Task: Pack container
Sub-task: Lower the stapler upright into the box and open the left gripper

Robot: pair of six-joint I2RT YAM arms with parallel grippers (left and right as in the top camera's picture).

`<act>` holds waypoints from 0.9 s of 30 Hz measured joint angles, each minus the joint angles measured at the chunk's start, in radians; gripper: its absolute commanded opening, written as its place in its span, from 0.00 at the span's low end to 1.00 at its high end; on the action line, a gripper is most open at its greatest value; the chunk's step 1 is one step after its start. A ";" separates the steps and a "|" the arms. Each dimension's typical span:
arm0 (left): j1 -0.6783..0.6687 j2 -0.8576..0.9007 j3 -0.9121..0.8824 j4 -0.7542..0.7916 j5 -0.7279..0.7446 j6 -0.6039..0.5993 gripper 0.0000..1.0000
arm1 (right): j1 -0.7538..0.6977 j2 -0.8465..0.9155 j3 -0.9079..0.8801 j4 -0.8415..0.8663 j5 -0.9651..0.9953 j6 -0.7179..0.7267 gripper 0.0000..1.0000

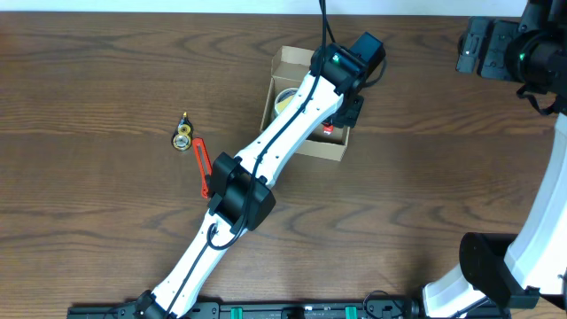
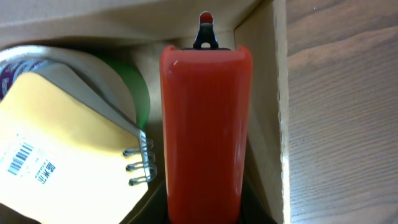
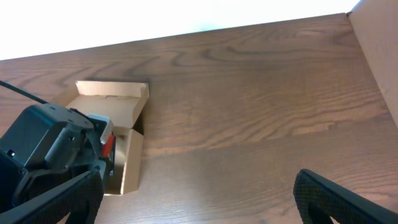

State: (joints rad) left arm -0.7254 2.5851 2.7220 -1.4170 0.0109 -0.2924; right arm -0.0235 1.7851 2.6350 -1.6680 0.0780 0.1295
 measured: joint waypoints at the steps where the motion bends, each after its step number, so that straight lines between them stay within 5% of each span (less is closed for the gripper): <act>1: 0.000 0.001 0.000 -0.005 0.000 -0.002 0.05 | 0.000 0.000 0.000 0.000 0.000 0.000 0.99; 21: 0.000 0.064 -0.011 -0.015 0.012 -0.023 0.06 | 0.000 0.000 0.000 0.000 0.000 0.000 0.99; 22: 0.000 0.064 -0.011 -0.015 0.012 -0.023 0.10 | 0.000 0.000 0.000 0.000 0.000 0.000 0.99; 25: 0.000 0.064 -0.011 -0.015 0.013 -0.022 0.49 | 0.000 0.000 0.000 0.000 0.000 0.000 0.99; 27: 0.000 0.064 -0.011 -0.015 0.015 -0.023 0.64 | 0.000 0.000 0.000 0.000 0.000 0.000 0.99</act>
State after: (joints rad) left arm -0.7254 2.6488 2.7110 -1.4319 0.0261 -0.3157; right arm -0.0235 1.7851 2.6350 -1.6684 0.0784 0.1295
